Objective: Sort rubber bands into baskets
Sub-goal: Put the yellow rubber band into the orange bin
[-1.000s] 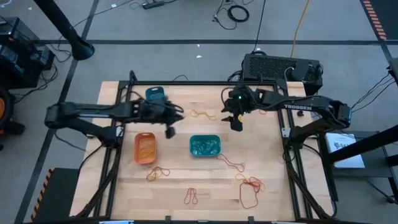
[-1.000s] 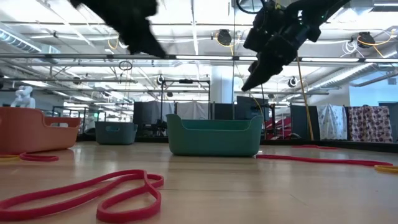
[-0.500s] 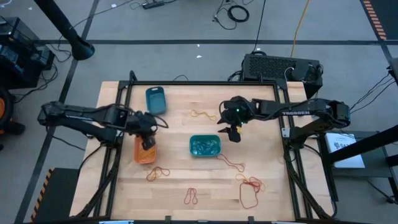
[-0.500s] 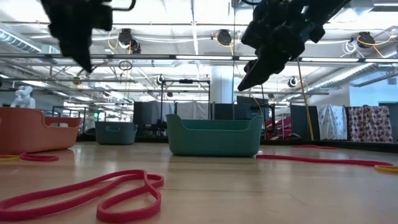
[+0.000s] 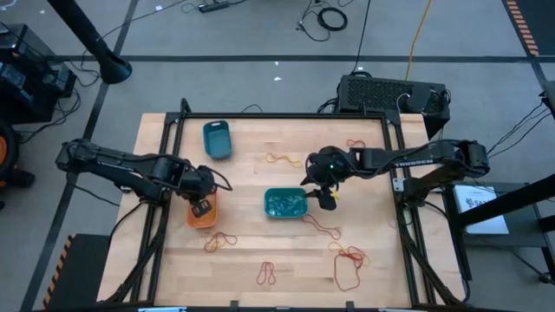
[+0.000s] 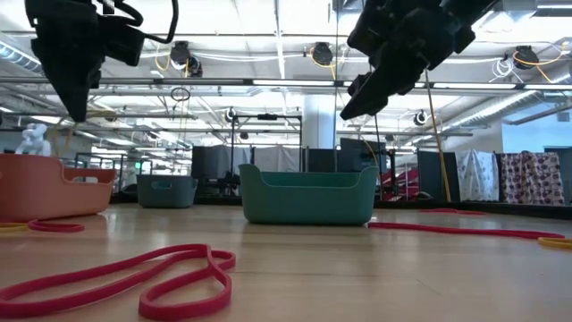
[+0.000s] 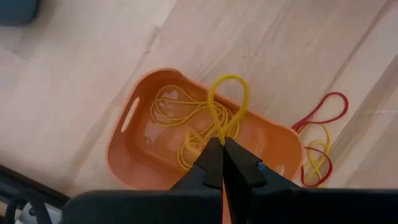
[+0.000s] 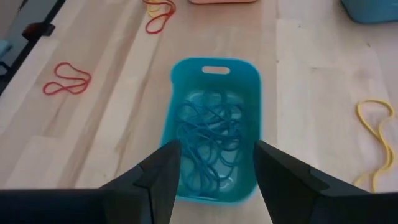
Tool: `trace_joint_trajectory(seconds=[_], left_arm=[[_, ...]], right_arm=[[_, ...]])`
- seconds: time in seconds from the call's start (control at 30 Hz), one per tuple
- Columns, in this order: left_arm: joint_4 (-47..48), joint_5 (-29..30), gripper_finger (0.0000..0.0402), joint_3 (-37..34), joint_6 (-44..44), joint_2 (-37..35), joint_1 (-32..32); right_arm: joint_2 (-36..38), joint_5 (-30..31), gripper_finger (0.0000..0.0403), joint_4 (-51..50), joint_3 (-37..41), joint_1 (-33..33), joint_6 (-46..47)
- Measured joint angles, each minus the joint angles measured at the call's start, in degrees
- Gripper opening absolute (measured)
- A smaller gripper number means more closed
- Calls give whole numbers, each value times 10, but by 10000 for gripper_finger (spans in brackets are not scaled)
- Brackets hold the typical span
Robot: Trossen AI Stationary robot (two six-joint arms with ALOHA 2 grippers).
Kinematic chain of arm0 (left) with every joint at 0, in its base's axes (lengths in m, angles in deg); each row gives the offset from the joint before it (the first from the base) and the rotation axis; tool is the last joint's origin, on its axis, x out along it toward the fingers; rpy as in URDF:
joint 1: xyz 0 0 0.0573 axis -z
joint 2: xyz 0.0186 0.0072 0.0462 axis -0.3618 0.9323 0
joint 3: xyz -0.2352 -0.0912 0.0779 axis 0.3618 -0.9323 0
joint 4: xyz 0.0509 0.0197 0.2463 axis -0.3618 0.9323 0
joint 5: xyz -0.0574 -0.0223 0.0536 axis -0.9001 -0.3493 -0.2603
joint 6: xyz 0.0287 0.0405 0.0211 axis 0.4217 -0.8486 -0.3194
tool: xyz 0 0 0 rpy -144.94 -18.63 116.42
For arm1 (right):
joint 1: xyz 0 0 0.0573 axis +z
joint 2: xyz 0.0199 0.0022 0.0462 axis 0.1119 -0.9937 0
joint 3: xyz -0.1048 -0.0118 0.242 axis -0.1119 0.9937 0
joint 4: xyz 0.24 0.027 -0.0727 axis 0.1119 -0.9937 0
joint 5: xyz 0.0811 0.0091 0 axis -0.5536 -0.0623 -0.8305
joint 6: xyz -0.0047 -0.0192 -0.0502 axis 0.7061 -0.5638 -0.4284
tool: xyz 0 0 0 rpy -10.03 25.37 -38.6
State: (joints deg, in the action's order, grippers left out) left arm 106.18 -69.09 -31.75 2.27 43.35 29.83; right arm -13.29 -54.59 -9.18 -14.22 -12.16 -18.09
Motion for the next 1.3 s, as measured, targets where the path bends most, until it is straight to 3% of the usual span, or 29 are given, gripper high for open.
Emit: trace_joint_trajectory(seconds=[0.2,0.6,1.0,1.17,1.3], left_arm=[[0,-6,5,0,4,17,11],[11,-40,76,0,5,57,12],[67,-83,82,0,3,65,7],[43,-68,82,0,-77,65,6],[-43,10,82,0,-175,65,-9]], right_arm=[[0,0,193,-1,0,18,13],[0,1,193,-7,23,54,11],[0,2,193,6,34,55,6],[0,2,193,10,34,52,-34],[0,3,193,13,25,40,-53]])
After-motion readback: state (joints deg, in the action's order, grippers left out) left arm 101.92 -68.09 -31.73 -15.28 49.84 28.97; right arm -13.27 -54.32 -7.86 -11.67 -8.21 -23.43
